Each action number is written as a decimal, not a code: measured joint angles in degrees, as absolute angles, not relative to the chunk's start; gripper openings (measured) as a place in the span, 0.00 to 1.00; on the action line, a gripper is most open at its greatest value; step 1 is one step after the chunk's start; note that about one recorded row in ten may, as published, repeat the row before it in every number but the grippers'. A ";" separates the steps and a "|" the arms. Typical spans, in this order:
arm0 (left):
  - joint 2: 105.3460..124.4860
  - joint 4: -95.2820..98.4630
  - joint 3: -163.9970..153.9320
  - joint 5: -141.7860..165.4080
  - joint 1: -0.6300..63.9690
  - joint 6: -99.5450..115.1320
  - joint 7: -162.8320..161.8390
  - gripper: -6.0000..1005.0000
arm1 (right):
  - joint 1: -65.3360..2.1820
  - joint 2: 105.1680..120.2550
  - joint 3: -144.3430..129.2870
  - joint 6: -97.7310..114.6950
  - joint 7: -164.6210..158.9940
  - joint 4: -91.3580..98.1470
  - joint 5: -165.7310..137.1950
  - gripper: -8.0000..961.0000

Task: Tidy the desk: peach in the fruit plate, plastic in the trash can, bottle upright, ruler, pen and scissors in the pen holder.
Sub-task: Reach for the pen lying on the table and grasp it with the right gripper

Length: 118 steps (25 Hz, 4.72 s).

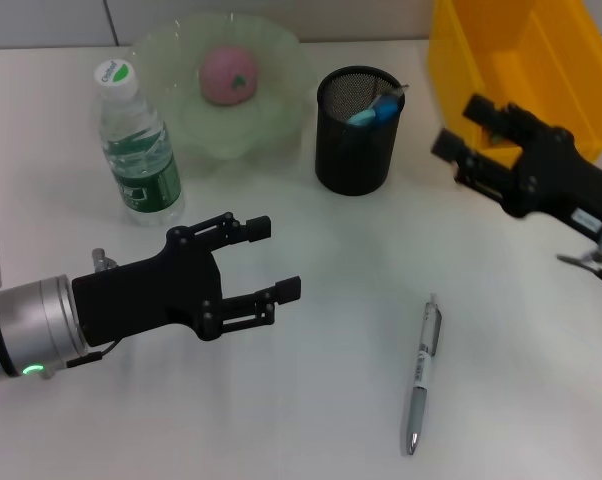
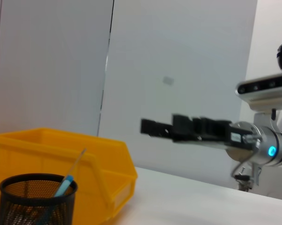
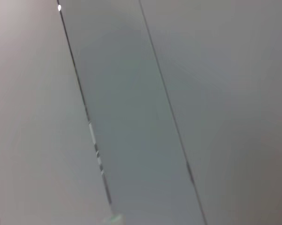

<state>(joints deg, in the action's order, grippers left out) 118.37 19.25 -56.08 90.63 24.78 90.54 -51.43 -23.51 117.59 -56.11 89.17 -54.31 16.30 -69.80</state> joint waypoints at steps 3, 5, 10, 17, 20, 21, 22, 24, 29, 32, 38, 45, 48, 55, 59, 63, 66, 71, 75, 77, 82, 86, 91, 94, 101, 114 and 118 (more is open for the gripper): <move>118.35 19.25 -56.21 90.63 24.78 90.69 -51.42 0.78 | -21.40 116.62 -56.07 91.25 -54.11 17.03 -72.34 0.75; 118.27 19.25 -56.90 90.63 24.79 91.17 -51.42 0.78 | -20.15 116.12 -56.07 92.28 -53.88 18.23 -74.60 0.75; 118.23 19.24 -58.08 90.63 24.89 91.61 -51.59 0.78 | -18.42 115.23 -55.81 94.87 -53.47 22.28 -82.51 0.75; 118.17 19.25 -60.78 90.64 25.03 95.77 -51.96 0.78 | -18.33 114.63 -52.40 97.96 -52.95 24.97 -93.50 0.75; 118.13 19.25 -61.71 90.65 25.00 95.99 -51.96 0.78 | -18.51 114.56 -52.23 98.57 -52.45 25.48 -96.71 0.75; 118.13 19.25 -61.71 90.65 25.00 95.99 -51.96 0.78 | -18.59 114.54 -52.22 98.71 -52.35 25.67 -97.70 0.75; 118.13 19.25 -61.71 90.65 25.00 95.99 -51.96 0.78 | -18.65 114.54 -52.22 98.74 -52.35 25.79 -98.20 0.75; 118.13 19.24 -63.54 90.69 25.06 95.92 -51.87 0.77 | -18.83 114.53 -52.21 98.74 -52.34 25.83 -98.54 0.75; 118.17 19.24 -63.77 90.70 25.06 95.71 -51.74 0.77 | -18.92 114.51 -52.18 99.10 -53.09 27.97 -98.59 0.75; 118.22 19.25 -63.82 90.71 24.79 95.67 -51.51 0.77 | -19.57 114.48 -52.10 101.00 -60.28 34.99 -99.65 0.75; 118.39 19.23 -63.63 90.71 24.65 95.37 -51.24 0.77 | -25.90 113.33 -52.11 105.96 -73.34 49.08 -109.65 0.75; 118.52 18.82 -63.35 90.34 24.54 94.70 -50.08 0.77 | -34.47 113.65 -52.90 108.53 -78.84 56.45 -122.64 0.75; 118.55 18.83 -63.35 90.31 24.58 94.69 -50.07 0.77 | -40.21 114.73 -55.64 108.56 -79.92 57.47 -130.35 0.75; 118.47 18.73 -62.61 90.18 24.93 93.83 -51.74 0.77 | -46.88 117.69 -61.96 107.90 -79.66 58.54 -140.71 0.75; 118.37 18.76 -62.33 90.17 24.80 93.03 -52.15 0.77 | -48.01 118.84 -67.77 107.38 -78.33 60.67 -142.47 0.75; 118.42 18.70 -61.07 90.16 24.36 92.11 -52.19 0.77 | -48.34 119.09 -75.06 105.59 -76.76 62.53 -142.37 0.75; 118.47 18.67 -60.58 90.16 24.28 91.86 -52.51 0.77 | -48.69 119.19 -77.33 104.87 -76.25 62.69 -142.37 0.75; 118.49 18.64 -59.83 90.17 24.19 91.75 -53.36 0.77 | -49.11 119.44 -83.82 103.09 -74.76 63.17 -141.97 0.75; 118.47 18.63 -59.64 90.17 24.12 91.75 -53.49 0.77 | -49.16 119.48 -88.69 102.16 -74.09 64.31 -141.25 0.75; 118.47 18.63 -59.59 90.18 24.07 91.75 -53.51 0.77 | -49.18 119.52 -91.35 101.91 -73.78 65.00 -140.90 0.75; 118.41 18.63 -59.17 90.18 23.64 91.69 -53.53 0.77 | -49.45 119.59 -95.12 101.41 -73.52 65.44 -140.86 0.75; 118.39 18.63 -58.98 90.18 23.21 91.78 -53.53 0.77 | -49.56 119.61 -98.25 100.86 -73.50 66.01 -140.85 0.75; 118.44 18.63 -58.88 90.18 23.01 92.00 -53.53 0.77 | -49.57 119.62 -102.01 98.82 -73.34 66.18 -140.90 0.75; 118.45 18.63 -58.88 90.18 23.01 92.12 -53.53 0.77 | -49.57 119.62 -104.31 97.81 -73.33 66.18 -141.10 0.75; 118.48 18.63 -58.78 90.18 22.91 92.13 -53.53 0.77 | -49.57 119.61 -107.06 95.31 -73.33 65.91 -141.34 0.60; 118.41 18.63 -58.80 90.18 22.83 92.18 -53.53 0.77 | -49.22 119.62 -109.35 92.81 -73.32 65.65 -141.86 0.40; 118.39 18.65 -58.80 90.18 22.86 92.20 -53.53 0.77 | -49.13 119.61 -110.48 91.66 -73.31 65.54 -141.94 0.38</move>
<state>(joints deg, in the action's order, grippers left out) 118.39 18.65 -58.80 90.18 22.86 92.20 -53.53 -49.13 119.61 -110.48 91.66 -73.31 65.55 -141.94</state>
